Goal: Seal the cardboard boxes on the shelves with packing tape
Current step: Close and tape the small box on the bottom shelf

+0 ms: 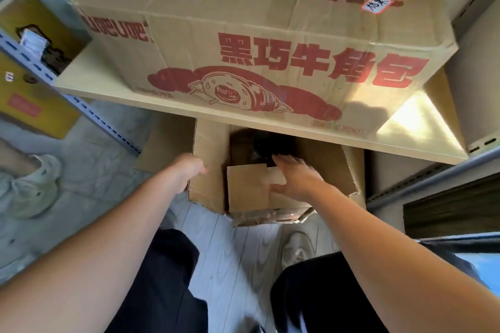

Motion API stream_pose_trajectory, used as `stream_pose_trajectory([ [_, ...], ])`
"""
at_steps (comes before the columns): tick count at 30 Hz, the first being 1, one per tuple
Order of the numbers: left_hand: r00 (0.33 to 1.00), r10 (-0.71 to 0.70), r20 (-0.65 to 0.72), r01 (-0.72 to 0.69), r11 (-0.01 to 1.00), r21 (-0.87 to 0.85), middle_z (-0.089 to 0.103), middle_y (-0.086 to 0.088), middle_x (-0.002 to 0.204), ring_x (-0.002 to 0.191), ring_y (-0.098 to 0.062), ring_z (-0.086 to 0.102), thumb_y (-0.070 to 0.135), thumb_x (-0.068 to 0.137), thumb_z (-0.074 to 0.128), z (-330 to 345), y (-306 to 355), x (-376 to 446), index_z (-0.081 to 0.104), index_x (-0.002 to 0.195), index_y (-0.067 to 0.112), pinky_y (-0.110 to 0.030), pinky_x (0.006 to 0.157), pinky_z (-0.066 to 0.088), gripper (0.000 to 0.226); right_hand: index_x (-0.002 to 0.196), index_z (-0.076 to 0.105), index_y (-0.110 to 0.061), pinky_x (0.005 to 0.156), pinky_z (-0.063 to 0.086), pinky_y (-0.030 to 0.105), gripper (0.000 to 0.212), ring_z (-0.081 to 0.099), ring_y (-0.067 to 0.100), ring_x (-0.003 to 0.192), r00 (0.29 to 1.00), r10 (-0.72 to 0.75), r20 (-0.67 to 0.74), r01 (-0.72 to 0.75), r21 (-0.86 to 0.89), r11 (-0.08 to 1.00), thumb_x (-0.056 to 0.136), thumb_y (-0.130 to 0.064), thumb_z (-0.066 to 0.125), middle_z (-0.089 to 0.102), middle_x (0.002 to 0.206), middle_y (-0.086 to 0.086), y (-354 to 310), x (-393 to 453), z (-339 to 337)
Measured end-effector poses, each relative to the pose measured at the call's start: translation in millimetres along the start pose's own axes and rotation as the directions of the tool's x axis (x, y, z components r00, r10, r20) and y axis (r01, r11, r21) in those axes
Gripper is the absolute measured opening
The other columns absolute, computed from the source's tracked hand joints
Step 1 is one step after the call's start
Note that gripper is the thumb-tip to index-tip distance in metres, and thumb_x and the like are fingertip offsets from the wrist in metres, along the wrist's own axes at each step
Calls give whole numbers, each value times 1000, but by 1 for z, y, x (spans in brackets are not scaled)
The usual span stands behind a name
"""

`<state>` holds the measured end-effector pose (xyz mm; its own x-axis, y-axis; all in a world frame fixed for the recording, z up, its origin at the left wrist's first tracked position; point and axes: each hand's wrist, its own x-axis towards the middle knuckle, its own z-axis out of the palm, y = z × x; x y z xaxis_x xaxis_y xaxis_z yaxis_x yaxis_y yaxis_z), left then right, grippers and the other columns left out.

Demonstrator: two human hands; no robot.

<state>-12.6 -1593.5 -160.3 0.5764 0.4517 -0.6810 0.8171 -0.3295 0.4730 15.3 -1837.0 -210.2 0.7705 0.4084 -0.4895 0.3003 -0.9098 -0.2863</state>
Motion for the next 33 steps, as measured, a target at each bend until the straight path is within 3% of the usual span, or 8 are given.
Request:
stream_pose_trajectory([
  [4,996,-73,58,72,997,11,34,-19,155,142,-34,33,5,95,61,-32,-18,28,36,146,-4,-44,115,29,57,158,9,-25,123,7,44,102,21,25,149,984,-10,176,-3,77,997,81,-69,60,28,160,2,-28,40,13],
  [7,993,-103,59,101,994,48,38,-20,152,139,-34,37,10,97,61,-47,-25,37,36,145,-5,-41,112,33,57,130,57,-27,93,45,36,68,54,21,116,978,-55,202,27,142,990,75,-63,72,60,125,-3,-53,54,8],
  [14,984,115,-135,-58,927,371,53,-19,134,122,-34,52,9,95,59,-67,-8,41,45,137,2,-37,86,45,45,91,72,-18,67,47,35,29,60,18,76,954,-247,168,178,344,922,83,-45,74,67,82,2,-92,55,-17],
  [16,870,421,-257,-144,715,684,48,-17,133,120,-33,46,9,86,65,-66,-1,35,44,133,9,-37,89,45,51,92,70,-21,68,45,32,22,60,16,78,959,-251,134,193,341,920,85,-42,73,66,83,-2,-101,51,-20],
  [19,678,731,75,-392,274,878,39,-13,134,123,-30,35,22,76,69,-60,8,24,49,127,16,-40,102,38,55,80,65,-25,67,43,30,17,56,12,74,964,-241,112,200,290,936,85,-39,73,61,78,-6,-110,45,-23],
  [24,575,735,359,-393,-136,909,13,-19,159,147,-41,3,23,77,62,-53,-7,13,61,120,20,-57,120,-4,43,90,69,-15,73,49,38,25,57,16,77,977,-202,65,187,183,965,84,-39,73,62,81,-5,-113,32,-23],
  [29,664,607,437,-237,-384,892,19,-20,161,152,-36,0,22,88,64,-49,-20,5,65,123,19,-53,121,-7,35,102,72,-16,70,48,33,31,57,16,87,986,-165,-39,168,91,982,84,-41,73,63,94,-5,-121,11,-15],
  [33,654,431,622,-699,29,715,67,-2,111,110,-26,59,22,84,63,-44,-27,-11,65,109,23,-35,94,45,25,113,70,-22,70,39,28,36,55,15,94,988,-106,-108,115,79,990,84,-42,73,57,99,-10,-120,-10,-5],
])
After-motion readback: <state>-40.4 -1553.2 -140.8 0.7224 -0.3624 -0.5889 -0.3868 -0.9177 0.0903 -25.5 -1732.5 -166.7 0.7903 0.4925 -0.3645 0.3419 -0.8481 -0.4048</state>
